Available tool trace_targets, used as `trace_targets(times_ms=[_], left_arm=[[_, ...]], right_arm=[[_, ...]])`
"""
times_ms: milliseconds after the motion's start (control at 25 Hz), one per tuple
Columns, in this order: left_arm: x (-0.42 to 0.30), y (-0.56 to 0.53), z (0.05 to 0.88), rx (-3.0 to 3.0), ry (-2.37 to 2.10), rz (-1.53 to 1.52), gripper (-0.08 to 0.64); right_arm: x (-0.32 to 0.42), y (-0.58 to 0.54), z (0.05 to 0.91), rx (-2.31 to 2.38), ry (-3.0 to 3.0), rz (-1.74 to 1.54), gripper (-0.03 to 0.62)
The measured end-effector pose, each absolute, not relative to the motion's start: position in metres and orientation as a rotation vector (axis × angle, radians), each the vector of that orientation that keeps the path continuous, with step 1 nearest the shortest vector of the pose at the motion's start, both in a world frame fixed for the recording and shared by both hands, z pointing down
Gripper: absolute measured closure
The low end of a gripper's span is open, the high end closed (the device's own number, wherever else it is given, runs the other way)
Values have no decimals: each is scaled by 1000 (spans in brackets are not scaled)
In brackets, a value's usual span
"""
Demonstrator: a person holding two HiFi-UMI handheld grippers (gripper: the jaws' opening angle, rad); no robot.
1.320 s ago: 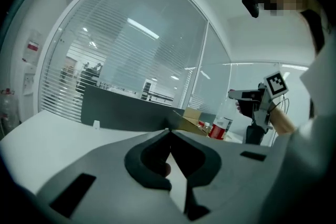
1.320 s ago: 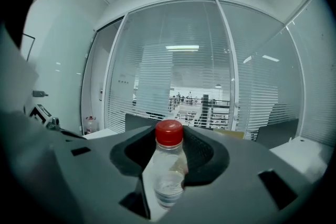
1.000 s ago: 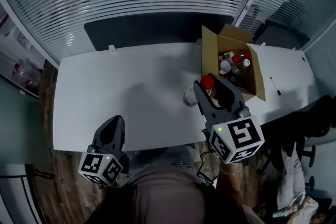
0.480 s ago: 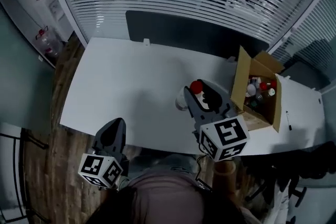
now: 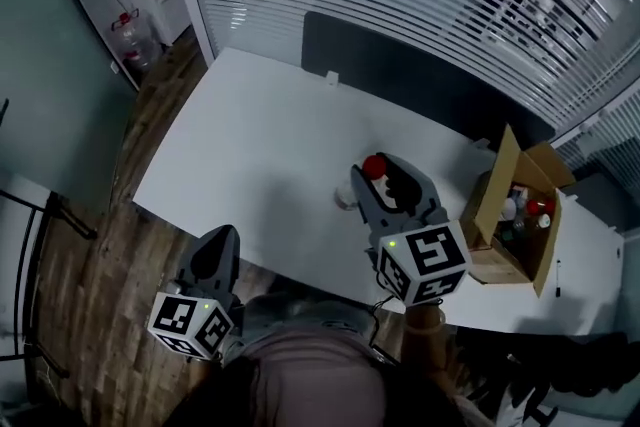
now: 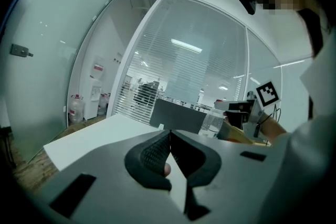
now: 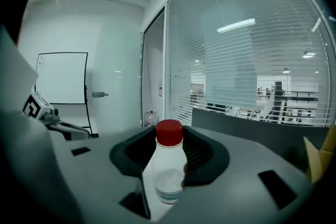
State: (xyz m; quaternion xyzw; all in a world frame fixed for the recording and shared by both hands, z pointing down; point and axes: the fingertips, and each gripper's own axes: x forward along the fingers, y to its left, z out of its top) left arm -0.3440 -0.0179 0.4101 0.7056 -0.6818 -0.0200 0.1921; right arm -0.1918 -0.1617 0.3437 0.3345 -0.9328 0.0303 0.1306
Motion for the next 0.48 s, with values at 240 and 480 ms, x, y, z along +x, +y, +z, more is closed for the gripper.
trace_targets(times_ms=[240,480], left_arm=[[-357,-12,410,1928,-1952,-50,551],[-361,-6,425,1908,-1960,-38,551]], right_arm=[[-215,-166,363,907,-2699,94,422],[-222,-173,389,900,-2676,94,422]])
